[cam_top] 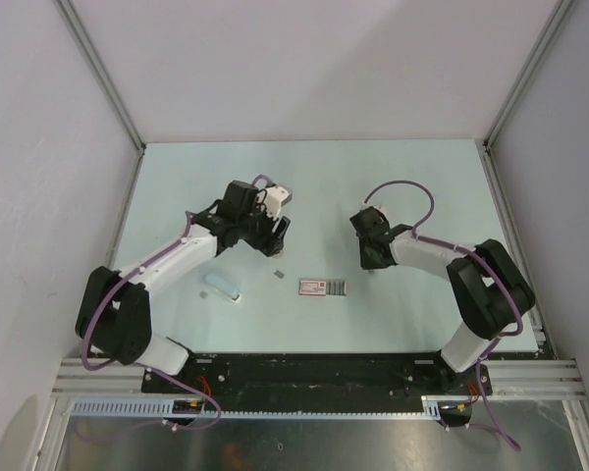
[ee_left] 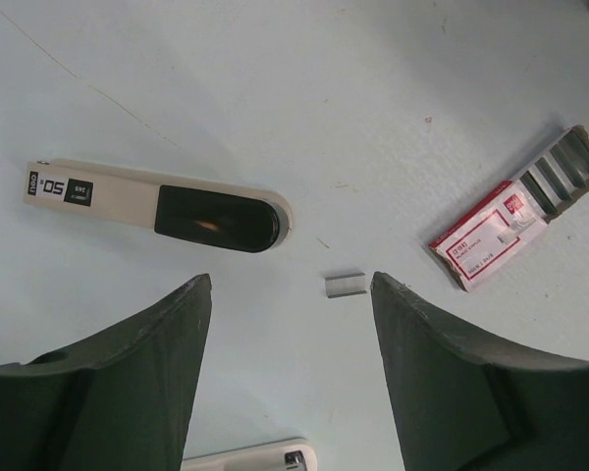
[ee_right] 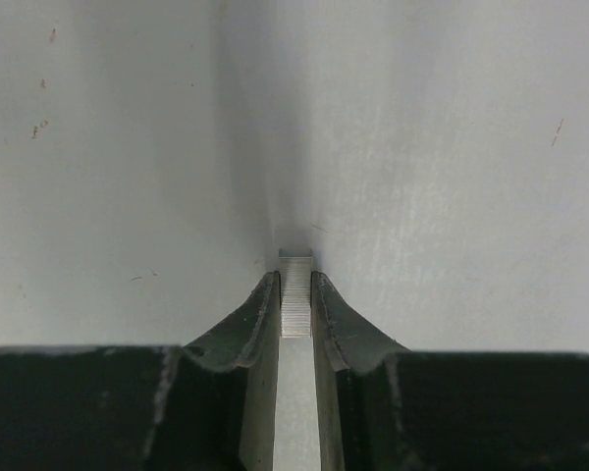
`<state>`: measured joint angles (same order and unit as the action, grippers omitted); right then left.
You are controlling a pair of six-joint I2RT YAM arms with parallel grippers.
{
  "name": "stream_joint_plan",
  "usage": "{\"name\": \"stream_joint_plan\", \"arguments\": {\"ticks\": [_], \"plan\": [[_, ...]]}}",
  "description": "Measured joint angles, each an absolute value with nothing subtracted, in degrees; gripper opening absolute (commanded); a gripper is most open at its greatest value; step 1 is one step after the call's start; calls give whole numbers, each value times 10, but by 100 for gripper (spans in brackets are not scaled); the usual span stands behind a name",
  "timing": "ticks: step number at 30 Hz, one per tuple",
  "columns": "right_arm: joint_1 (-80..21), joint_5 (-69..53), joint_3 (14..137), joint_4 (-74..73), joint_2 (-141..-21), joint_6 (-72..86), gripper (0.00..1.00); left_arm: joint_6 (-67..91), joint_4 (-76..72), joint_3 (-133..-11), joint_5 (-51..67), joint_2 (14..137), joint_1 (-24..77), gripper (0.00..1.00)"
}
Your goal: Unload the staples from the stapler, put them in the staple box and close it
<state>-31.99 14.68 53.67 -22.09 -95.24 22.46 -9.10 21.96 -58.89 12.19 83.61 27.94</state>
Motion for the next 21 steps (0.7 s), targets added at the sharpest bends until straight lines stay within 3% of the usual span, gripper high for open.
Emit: {"name": "stream_joint_plan", "arguments": {"ticks": [12, 21], "plan": [[-421, 166, 537, -262, -885, 317, 5, -96, 164, -589, 122, 923, 302, 70], [-511, 183, 537, -269, -879, 416, 4, -95, 117, -573, 121, 922, 304, 70]]}}
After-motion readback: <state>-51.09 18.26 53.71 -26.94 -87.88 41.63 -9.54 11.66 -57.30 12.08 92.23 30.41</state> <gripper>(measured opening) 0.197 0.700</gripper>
